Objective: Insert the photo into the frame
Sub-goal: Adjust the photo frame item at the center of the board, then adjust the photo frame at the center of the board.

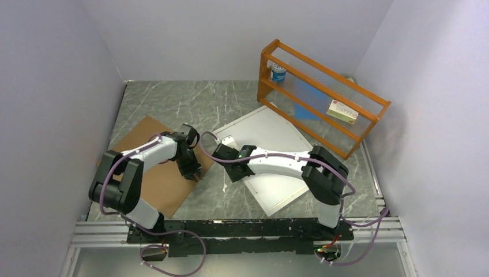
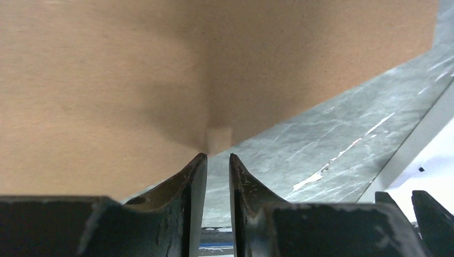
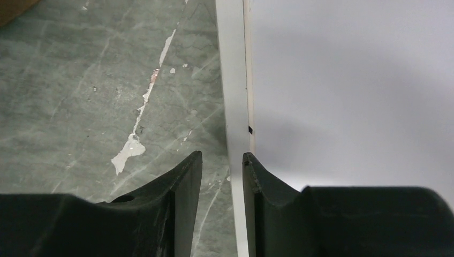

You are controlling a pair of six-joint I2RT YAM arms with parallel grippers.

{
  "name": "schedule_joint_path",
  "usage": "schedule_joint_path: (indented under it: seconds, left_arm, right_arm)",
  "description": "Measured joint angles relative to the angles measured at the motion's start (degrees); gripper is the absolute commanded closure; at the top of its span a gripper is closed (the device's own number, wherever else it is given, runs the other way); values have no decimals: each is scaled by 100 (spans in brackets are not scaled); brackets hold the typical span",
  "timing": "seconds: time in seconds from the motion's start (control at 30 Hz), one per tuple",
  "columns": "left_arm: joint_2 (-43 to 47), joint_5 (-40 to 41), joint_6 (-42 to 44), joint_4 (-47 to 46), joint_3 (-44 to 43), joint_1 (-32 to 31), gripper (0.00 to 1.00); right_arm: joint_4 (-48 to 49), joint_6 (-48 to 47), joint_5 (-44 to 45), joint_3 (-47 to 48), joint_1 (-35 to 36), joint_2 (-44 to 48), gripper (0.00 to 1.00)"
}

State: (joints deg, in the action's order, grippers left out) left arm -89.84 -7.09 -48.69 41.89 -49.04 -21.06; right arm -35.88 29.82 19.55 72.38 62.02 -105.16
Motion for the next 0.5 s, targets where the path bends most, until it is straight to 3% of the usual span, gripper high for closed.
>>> schedule_joint_path:
  seconds: [0.23, 0.5]
  left_arm:
    - [761, 446, 162, 240, -85, 136, 55]
    - [876, 699, 254, 385, -188, 492, 41]
  right_arm:
    - [-153, -28, -13, 61, -35, -168, 65]
    - [-229, -70, -57, 214, -37, -372, 67]
